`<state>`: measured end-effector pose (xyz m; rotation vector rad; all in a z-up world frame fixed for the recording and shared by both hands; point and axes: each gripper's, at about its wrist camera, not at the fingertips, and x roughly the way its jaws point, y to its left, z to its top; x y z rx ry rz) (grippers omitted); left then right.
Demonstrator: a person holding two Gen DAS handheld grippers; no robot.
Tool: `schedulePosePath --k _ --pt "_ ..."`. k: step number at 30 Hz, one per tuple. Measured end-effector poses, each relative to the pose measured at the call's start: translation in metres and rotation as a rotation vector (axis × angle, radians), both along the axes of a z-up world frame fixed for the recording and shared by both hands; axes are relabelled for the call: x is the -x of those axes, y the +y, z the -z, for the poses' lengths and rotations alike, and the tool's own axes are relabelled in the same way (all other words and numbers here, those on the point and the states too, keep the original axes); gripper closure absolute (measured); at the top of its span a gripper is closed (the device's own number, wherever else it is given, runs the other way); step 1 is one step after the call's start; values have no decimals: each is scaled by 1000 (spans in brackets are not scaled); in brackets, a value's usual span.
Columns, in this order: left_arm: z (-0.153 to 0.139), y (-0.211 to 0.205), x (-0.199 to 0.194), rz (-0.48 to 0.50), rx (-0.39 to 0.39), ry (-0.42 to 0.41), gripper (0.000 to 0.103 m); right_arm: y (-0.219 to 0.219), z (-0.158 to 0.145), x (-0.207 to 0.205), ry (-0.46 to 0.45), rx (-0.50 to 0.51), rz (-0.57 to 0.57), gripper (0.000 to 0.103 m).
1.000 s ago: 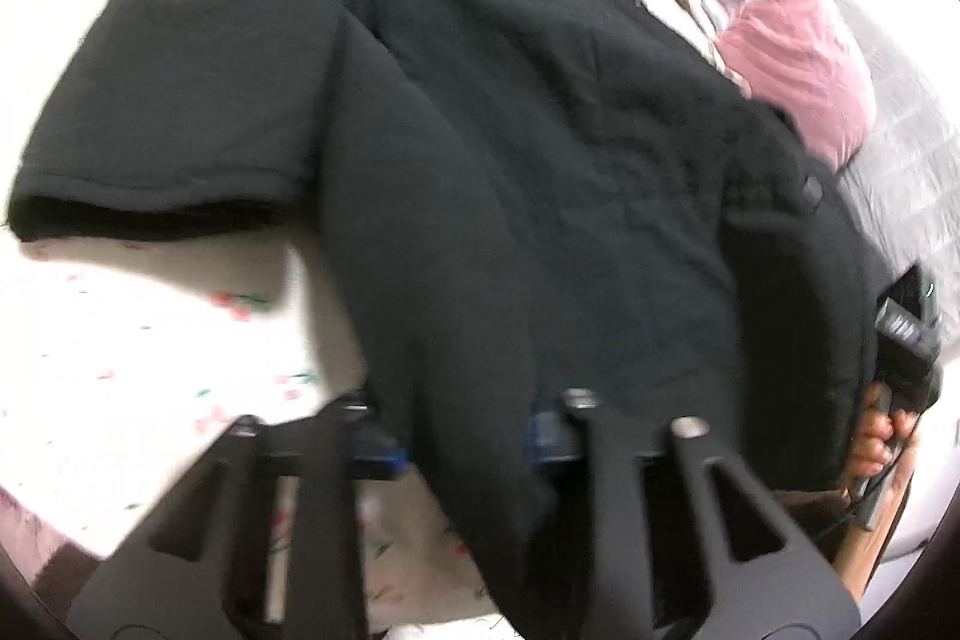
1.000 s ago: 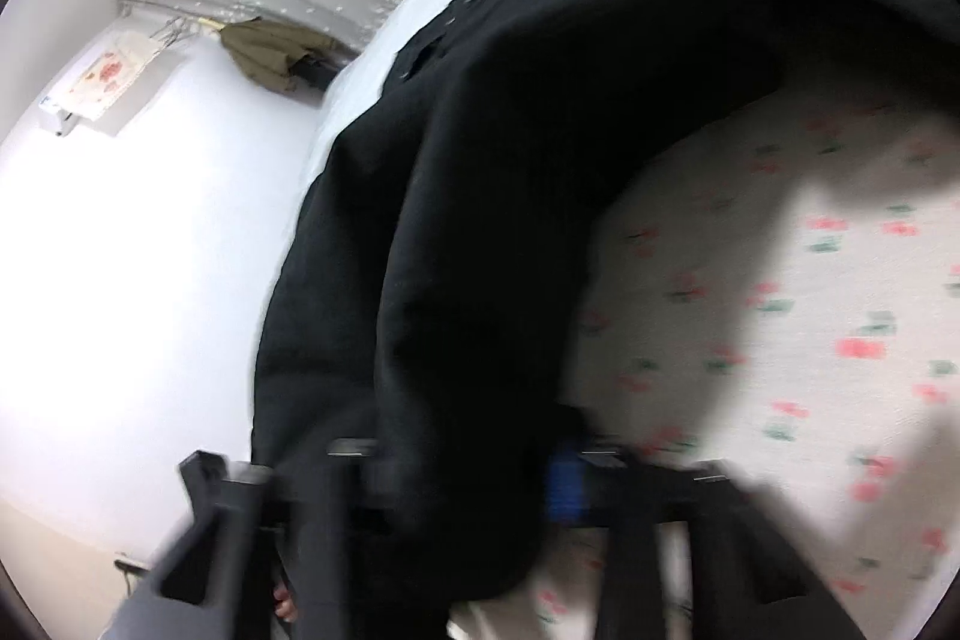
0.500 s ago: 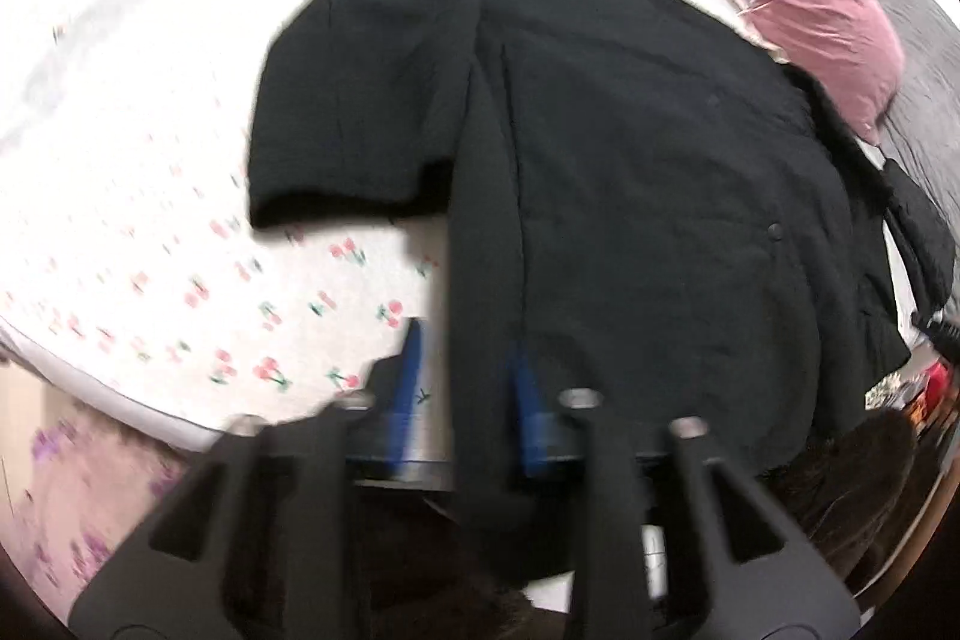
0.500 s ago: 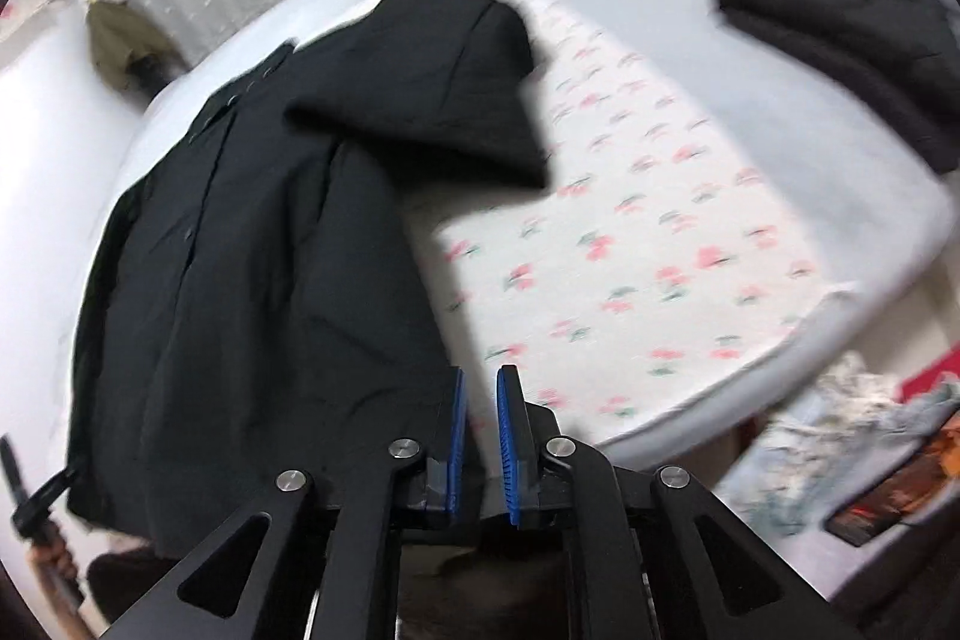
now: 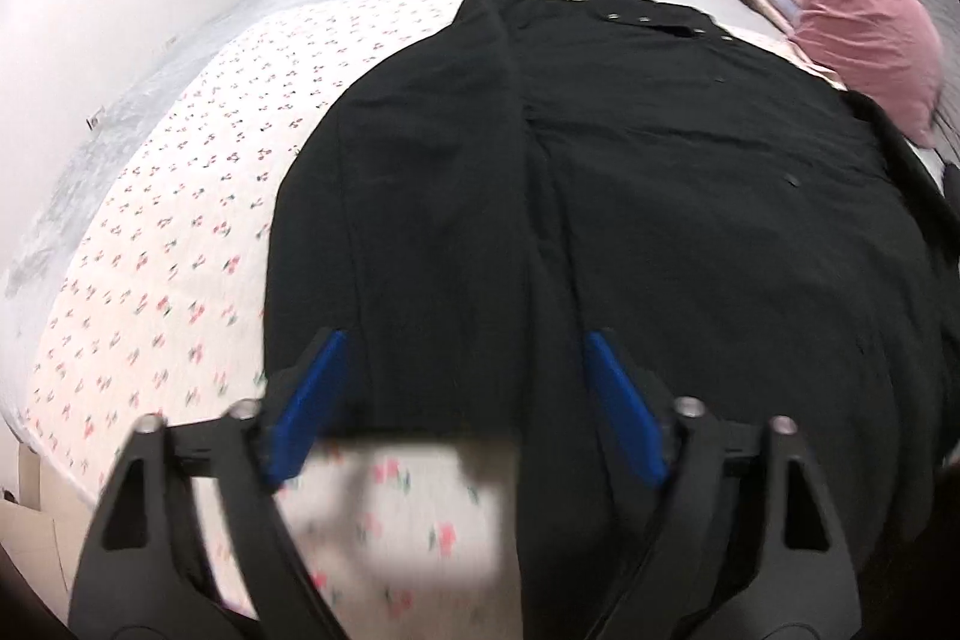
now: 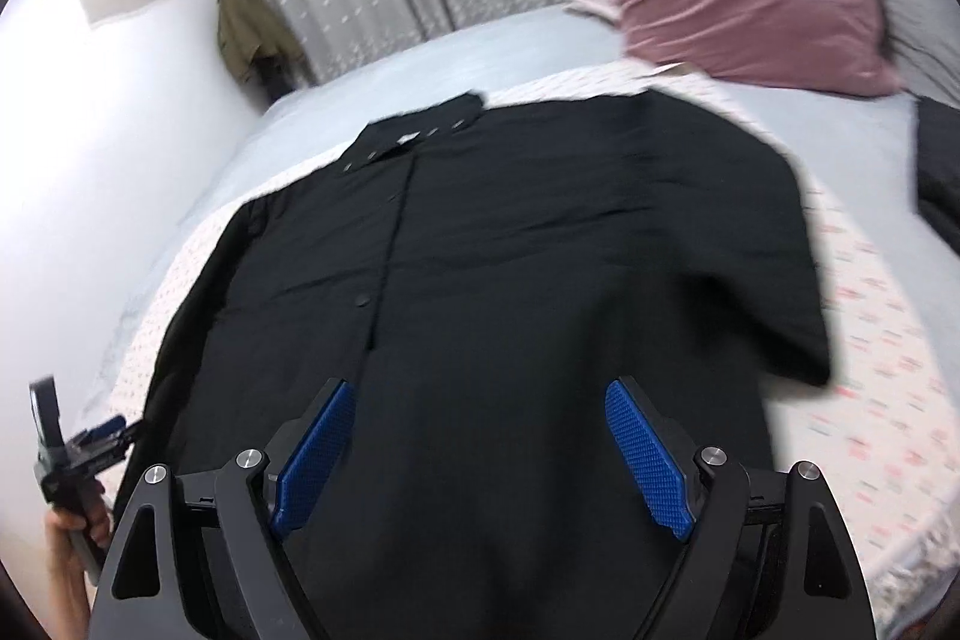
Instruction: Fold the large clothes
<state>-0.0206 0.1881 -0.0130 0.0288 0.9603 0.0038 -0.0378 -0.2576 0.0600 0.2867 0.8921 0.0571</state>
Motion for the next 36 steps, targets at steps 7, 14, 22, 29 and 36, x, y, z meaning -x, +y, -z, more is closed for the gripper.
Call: schedulePosePath --k 7,14,22,29,36 --pt "0 37 -39 -84 191 78 92 32 71 -51 101 16 -21 16" --pt "-96 91 -66 -224 -66 -123 95 20 68 -79 41 27 15 16" --pt "-137 146 -154 -429 -348 -203 95 20 70 -89 -34 92 22 16" --pt "-91 165 -219 -577 -462 -187 94 28 74 -106 -25 149 6 16" --pt "-78 159 -228 -590 -592 -209 43 27 70 -107 -27 236 15 16"
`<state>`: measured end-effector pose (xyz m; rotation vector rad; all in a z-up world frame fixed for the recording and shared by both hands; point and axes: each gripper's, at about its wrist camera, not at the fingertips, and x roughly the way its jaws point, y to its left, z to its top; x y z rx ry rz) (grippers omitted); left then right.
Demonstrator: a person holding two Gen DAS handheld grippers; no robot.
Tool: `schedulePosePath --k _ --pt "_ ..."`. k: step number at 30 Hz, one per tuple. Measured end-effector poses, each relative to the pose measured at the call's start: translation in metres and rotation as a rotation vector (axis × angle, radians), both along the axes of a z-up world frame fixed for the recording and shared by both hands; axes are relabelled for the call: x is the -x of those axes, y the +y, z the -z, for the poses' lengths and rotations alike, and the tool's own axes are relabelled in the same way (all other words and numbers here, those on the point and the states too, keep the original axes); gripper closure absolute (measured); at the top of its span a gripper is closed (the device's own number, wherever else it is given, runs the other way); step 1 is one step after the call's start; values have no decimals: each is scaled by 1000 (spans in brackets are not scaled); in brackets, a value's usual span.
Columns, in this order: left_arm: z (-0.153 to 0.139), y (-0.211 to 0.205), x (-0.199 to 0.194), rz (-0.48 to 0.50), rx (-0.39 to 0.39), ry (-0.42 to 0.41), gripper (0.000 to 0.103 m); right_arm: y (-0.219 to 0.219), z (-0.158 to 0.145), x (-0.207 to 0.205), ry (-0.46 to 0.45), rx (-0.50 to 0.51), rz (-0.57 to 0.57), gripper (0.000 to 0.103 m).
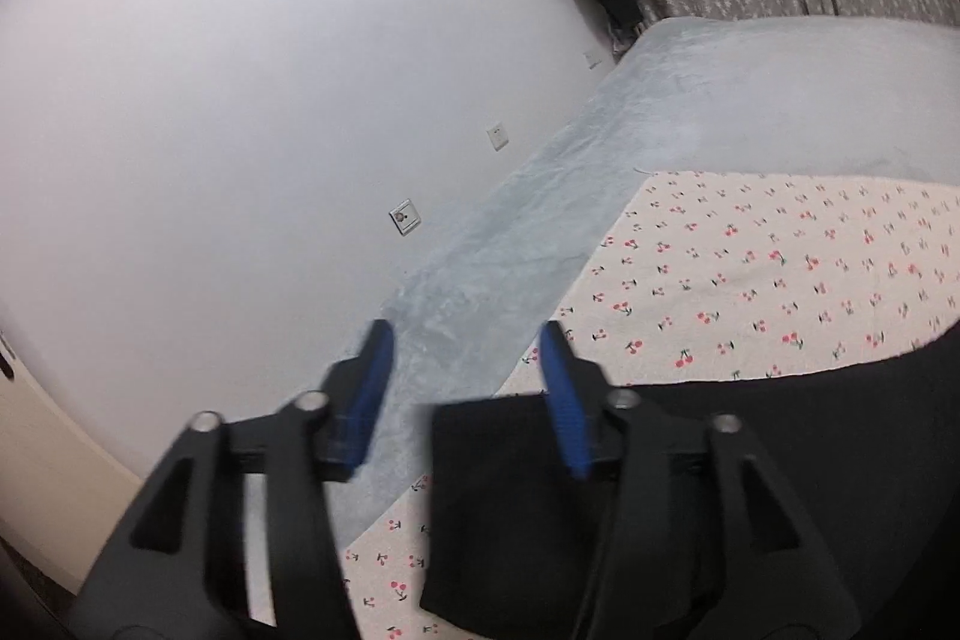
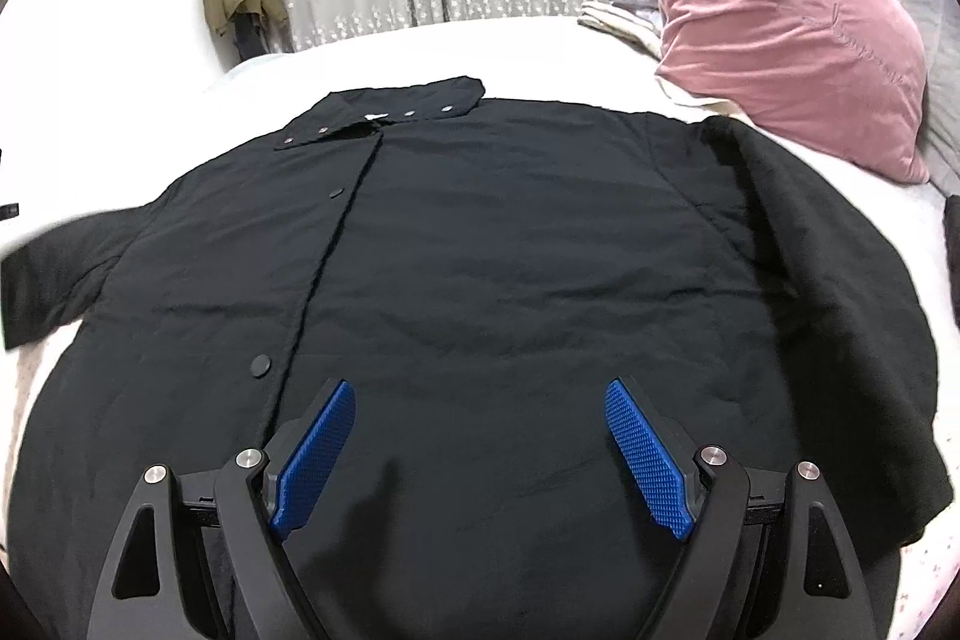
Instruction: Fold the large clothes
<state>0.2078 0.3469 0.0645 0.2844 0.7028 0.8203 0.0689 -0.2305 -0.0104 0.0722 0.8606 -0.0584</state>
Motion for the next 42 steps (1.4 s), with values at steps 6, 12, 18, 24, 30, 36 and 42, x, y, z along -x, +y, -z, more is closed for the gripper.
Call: schedulePosePath --k 6,12,18,24,30,36,42 --pt "-6 -35 29 135 145 5 23 -19 -21 11 -70 31 77 16" --pt "-2 -97 83 286 420 13 19 -37 -48 36 -167 206 188 16" --pt "13 -189 137 507 642 82 11 -53 -55 55 -157 277 245 16" --pt "42 -251 173 658 896 100 7 -69 -43 68 -75 263 263 16" --pt "80 -280 183 653 995 117 7 -89 -24 74 -24 298 301 16" --pt "92 -288 185 601 1030 98 7 -143 -30 71 -7 155 289 91" --pt "85 -291 183 633 940 54 7 -214 -90 50 -71 398 415 97"
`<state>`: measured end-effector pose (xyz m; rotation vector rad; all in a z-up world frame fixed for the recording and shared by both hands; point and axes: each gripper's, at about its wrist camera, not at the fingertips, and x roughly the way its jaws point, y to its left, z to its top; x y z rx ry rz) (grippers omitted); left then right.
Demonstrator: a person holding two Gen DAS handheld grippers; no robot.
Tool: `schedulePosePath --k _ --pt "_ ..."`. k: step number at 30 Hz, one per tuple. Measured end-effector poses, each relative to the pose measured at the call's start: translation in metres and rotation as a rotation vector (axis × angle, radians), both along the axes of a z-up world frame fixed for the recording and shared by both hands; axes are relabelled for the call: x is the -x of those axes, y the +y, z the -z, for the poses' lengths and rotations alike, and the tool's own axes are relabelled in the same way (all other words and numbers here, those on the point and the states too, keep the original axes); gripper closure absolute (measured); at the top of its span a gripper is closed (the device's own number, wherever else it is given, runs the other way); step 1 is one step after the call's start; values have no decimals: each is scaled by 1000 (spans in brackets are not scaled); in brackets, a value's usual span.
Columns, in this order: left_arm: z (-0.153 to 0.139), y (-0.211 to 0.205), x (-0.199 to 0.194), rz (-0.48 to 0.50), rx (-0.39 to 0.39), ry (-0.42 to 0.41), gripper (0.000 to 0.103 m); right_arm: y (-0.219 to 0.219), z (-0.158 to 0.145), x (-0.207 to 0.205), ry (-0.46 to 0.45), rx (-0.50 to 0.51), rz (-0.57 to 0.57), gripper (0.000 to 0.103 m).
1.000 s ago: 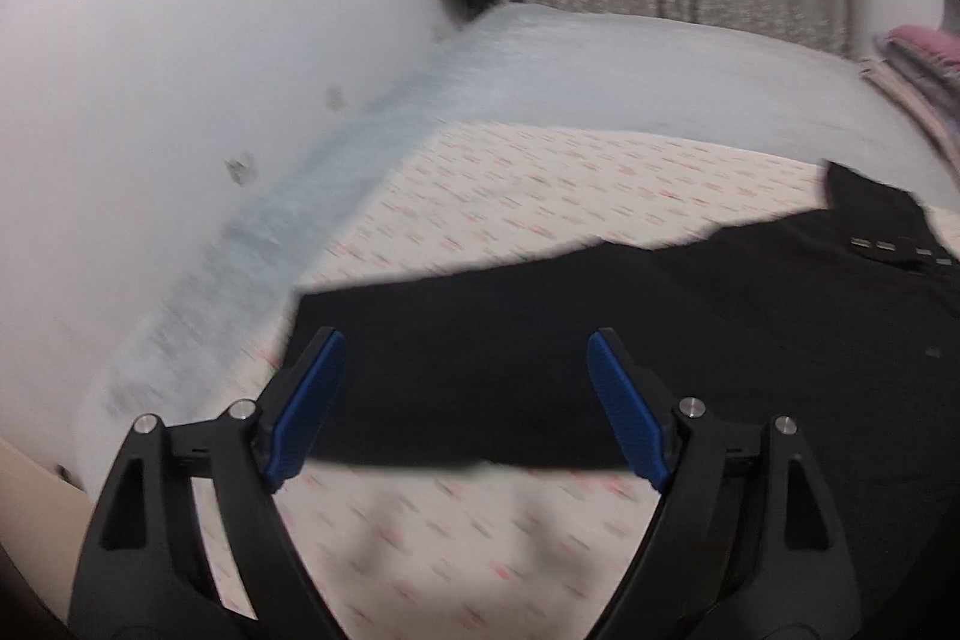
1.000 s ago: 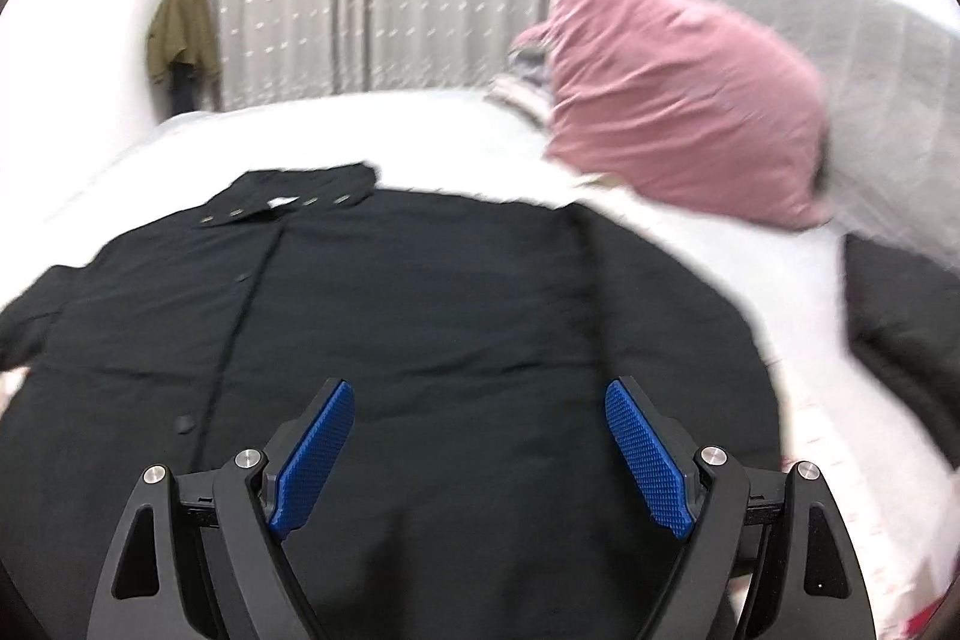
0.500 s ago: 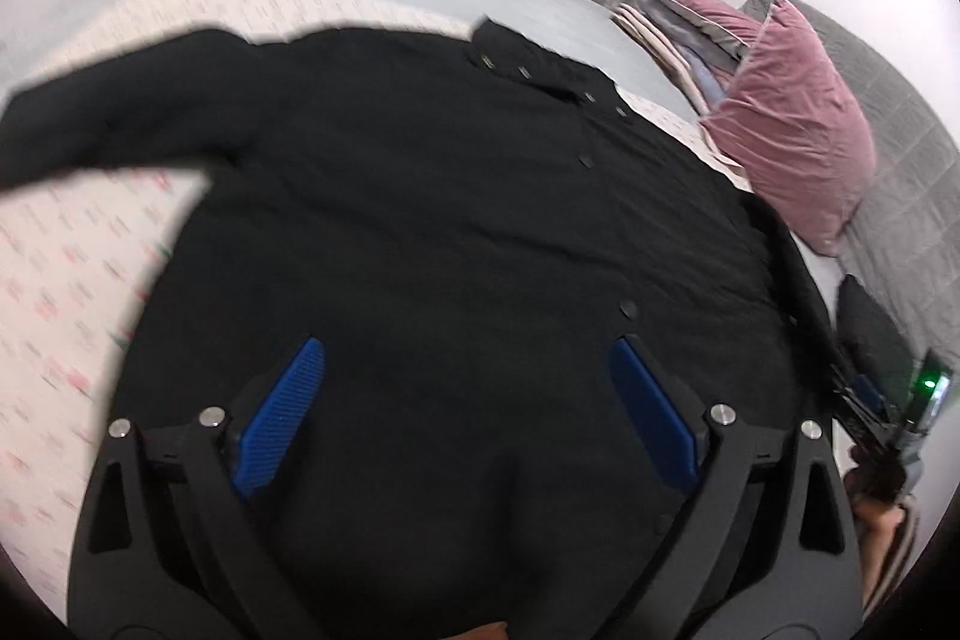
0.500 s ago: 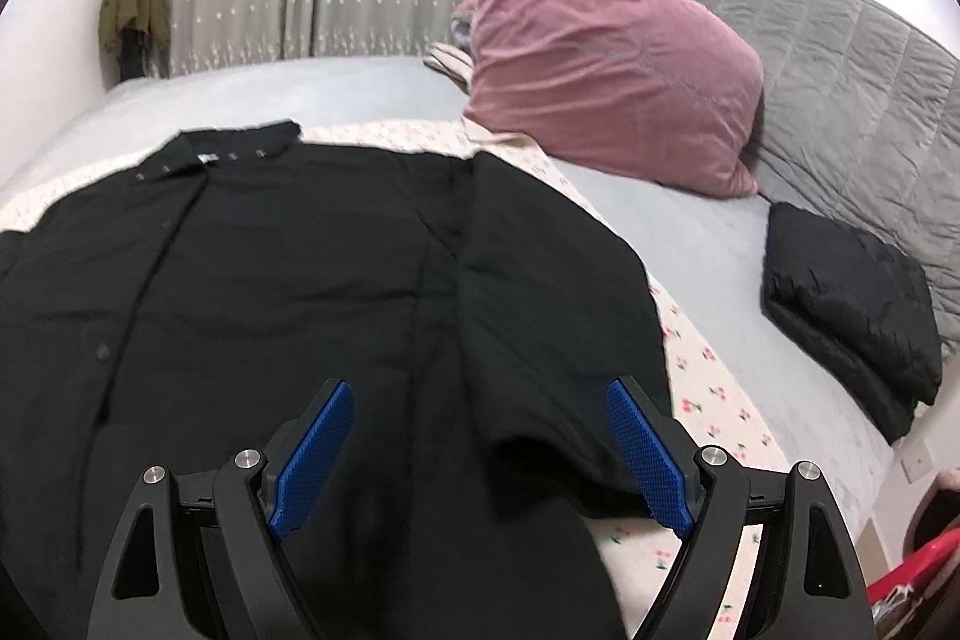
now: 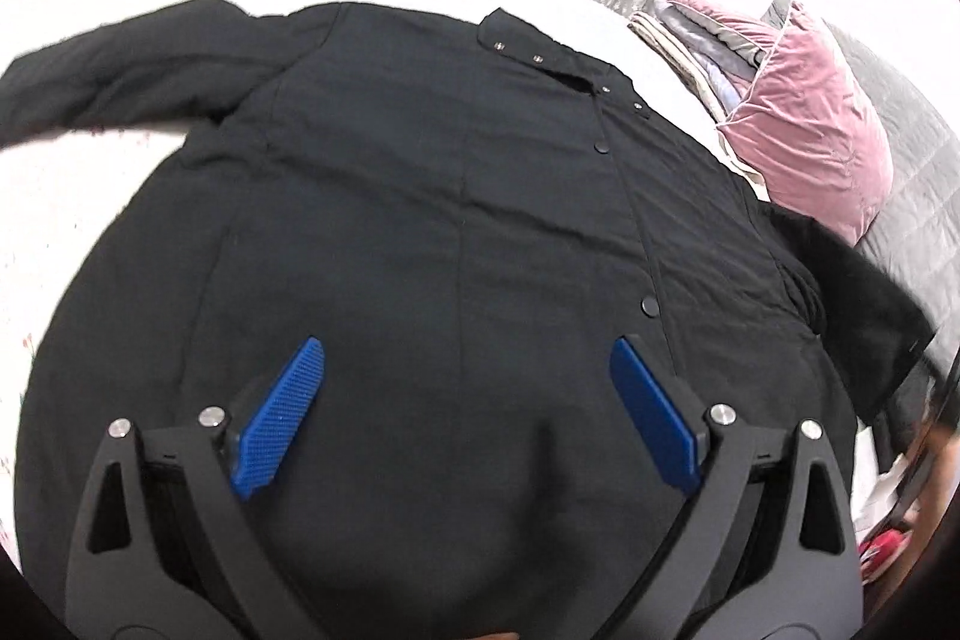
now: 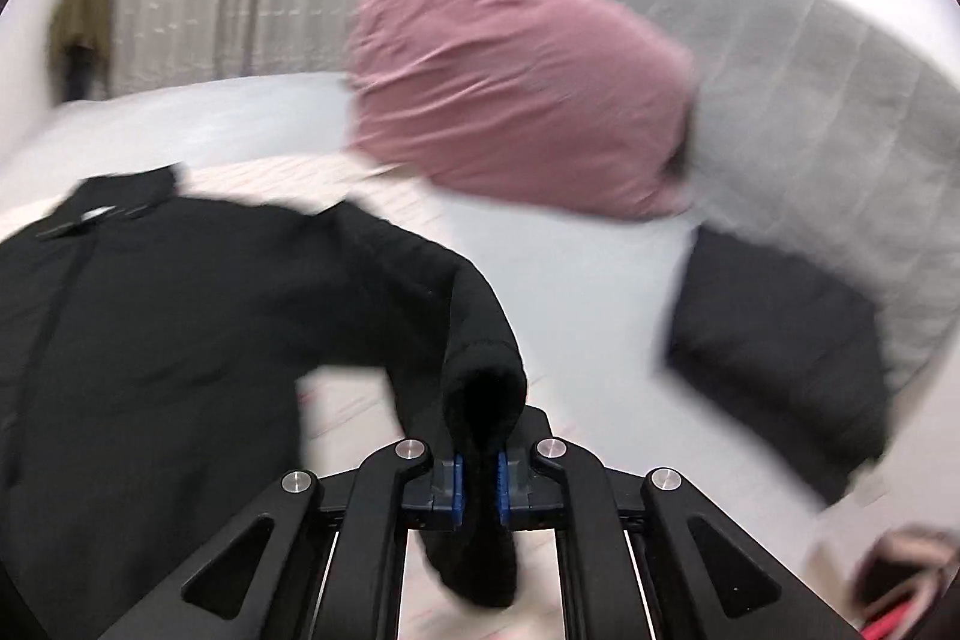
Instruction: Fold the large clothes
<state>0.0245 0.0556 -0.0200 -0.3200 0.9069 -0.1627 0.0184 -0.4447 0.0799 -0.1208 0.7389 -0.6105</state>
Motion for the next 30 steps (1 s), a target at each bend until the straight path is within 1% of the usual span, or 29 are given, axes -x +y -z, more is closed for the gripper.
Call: schedulePosePath --k 3,6,8,11,13,15,16,18,19,20,21,22,23,25,26,27,28,29,30 --pt "0 -2 -5 2 -33 -21 7 -43 -25 -21 5 120 98 97" --pt "2 0 -10 -5 -38 -32 7 -81 -35 -54 38 226 179 97" --pt "5 3 -14 -14 -34 -39 7 -98 -36 -74 61 277 219 97" --pt "10 6 -19 -19 -42 -39 7 -121 -30 -109 99 365 256 97" --pt "15 5 -22 -16 -65 -32 7 -136 -20 -140 131 438 270 97" --pt "18 3 -25 -4 -95 -27 7 -151 0 -166 170 490 296 97" --pt "20 0 -26 9 -122 -29 7 -156 10 -174 187 504 308 95" --pt "20 -4 -26 30 -168 -31 7 -168 37 -184 237 540 351 78" --pt "19 -8 -26 50 -203 -34 7 -174 56 -188 288 587 388 62" --pt "18 -9 -26 61 -218 -38 7 -176 70 -189 329 650 425 46" --pt "17 -11 -25 73 -240 -46 7 -175 79 -188 349 692 438 40" --pt "14 -13 -23 83 -264 -57 7 -173 83 -184 346 687 419 34" --pt "12 -13 -22 90 -284 -66 7 -170 83 -180 335 655 386 32" --pt "8 -10 -21 92 -307 -69 7 -163 76 -167 312 573 357 30" --pt "6 -8 -20 86 -315 -65 7 -158 69 -158 285 504 332 28" --pt "5 -4 -20 77 -316 -60 7 -152 60 -147 253 396 279 28" --pt "2 1 -19 64 -315 -54 7 -146 53 -139 239 306 224 27" --pt "-1 7 -21 55 -310 -44 7 -137 49 -136 235 246 182 27" --pt "-4 12 -25 65 -304 -36 7 -127 41 -129 227 164 122 27"
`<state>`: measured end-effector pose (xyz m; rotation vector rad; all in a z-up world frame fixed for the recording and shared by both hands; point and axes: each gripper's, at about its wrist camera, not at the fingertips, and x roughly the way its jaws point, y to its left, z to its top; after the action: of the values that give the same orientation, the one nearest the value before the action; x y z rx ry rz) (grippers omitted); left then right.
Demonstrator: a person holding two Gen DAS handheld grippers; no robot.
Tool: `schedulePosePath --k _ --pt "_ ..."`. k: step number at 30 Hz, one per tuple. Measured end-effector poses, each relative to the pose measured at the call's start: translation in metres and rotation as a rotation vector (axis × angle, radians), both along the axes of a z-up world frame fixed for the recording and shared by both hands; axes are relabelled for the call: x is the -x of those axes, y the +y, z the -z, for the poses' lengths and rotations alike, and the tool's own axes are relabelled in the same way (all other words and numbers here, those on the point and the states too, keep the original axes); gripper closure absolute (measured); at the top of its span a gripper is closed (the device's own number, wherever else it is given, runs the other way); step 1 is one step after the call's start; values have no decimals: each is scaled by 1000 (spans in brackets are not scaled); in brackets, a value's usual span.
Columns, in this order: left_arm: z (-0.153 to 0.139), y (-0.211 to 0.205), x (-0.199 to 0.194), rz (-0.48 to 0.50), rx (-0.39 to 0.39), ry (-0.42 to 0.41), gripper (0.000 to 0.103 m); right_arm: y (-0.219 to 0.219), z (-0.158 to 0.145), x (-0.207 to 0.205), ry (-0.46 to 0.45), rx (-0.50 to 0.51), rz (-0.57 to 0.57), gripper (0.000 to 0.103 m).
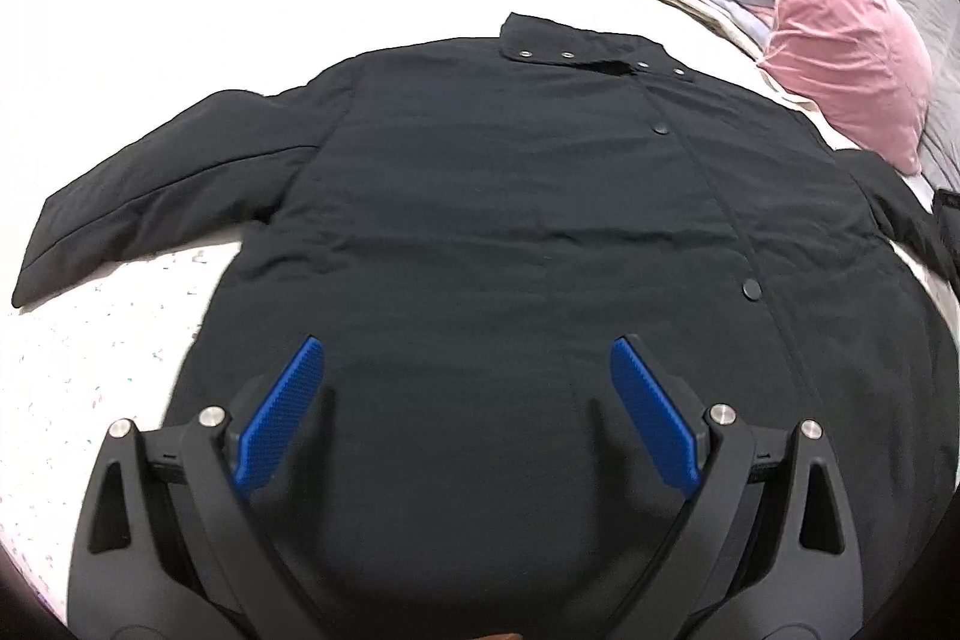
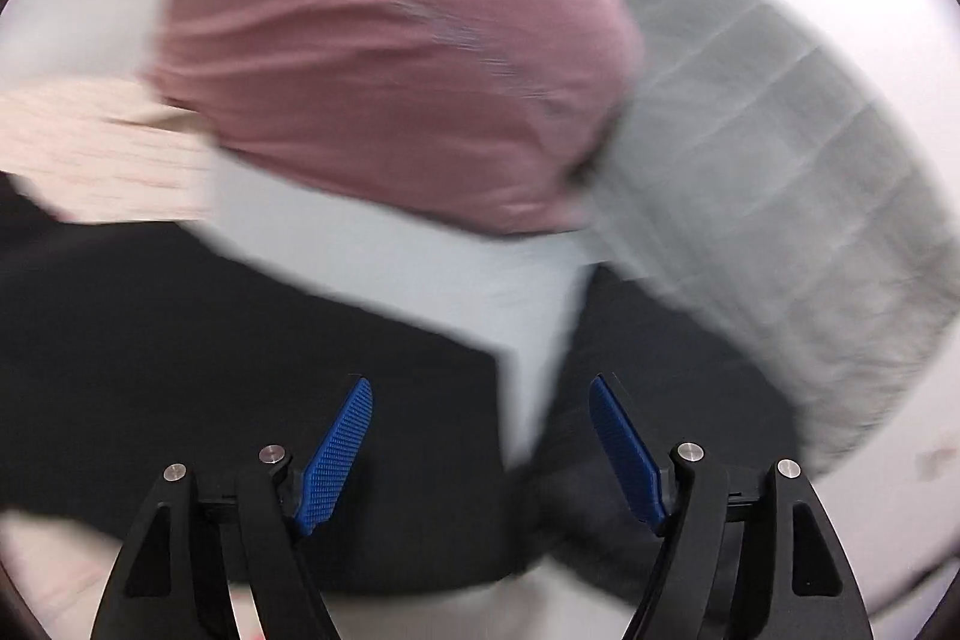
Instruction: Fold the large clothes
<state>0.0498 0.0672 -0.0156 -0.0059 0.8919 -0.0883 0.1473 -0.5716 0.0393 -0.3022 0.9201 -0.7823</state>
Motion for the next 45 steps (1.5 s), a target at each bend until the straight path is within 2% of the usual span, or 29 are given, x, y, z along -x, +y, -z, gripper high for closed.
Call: schedulePosePath --k 4,6,9,11,15,17,21,24,27,29,30,31,32,33,34,35,38,39,41,43,44,45 --pt "-19 12 -33 83 -23 -7 7 43 -27 8 -22 -251 -205 27" --pt "-26 18 -59 134 -69 -24 7 70 -41 1 -51 -397 -334 27" --pt "-30 22 -113 205 -137 -29 7 105 -46 -24 -51 -538 -466 26" --pt "-27 21 -146 226 -150 -24 7 135 -38 -55 -8 -570 -545 26" --pt "-11 19 -225 240 -159 -7 7 189 -6 -123 100 -536 -640 26" --pt "1 19 -263 244 -147 -5 7 206 10 -159 119 -533 -666 26" --pt "24 17 -307 276 -95 -8 7 207 44 -224 111 -612 -680 26" --pt "45 15 -332 313 -40 28 7 206 77 -258 144 -692 -695 26" --pt "60 13 -351 365 62 108 14 217 107 -278 177 -709 -725 26" --pt "59 10 -353 379 122 104 21 222 118 -283 152 -743 -732 25" --pt "58 7 -351 399 145 104 31 225 120 -283 116 -783 -751 26" --pt "57 0 -346 416 144 101 43 228 120 -283 107 -815 -765 30" --pt "57 -7 -341 429 131 97 51 235 120 -280 107 -826 -781 49" --pt "55 -11 -335 437 128 83 78 241 120 -278 118 -813 -800 62" --pt "54 -14 -330 431 130 73 88 251 119 -272 133 -795 -822 84" --pt "53 -18 -325 392 105 48 89 259 118 -268 126 -764 -830 90" --pt "38 -38 -303 272 -11 -79 93 293 111 -248 64 -525 -780 93" --pt "29 -38 -299 245 -13 -118 93 301 106 -245 32 -461 -762 94" --pt "13 -34 -297 196 -1 -195 93 305 91 -245 -55 -422 -748 94" --pt "23 -29 -311 163 -14 -174 90 310 87 -255 -88 -418 -735 93" --pt "46 -28 -326 132 -21 -80 89 312 95 -265 -74 -415 -719 90" --pt "66 -29 -336 120 -27 4 81 317 117 -281 5 -400 -679 86"
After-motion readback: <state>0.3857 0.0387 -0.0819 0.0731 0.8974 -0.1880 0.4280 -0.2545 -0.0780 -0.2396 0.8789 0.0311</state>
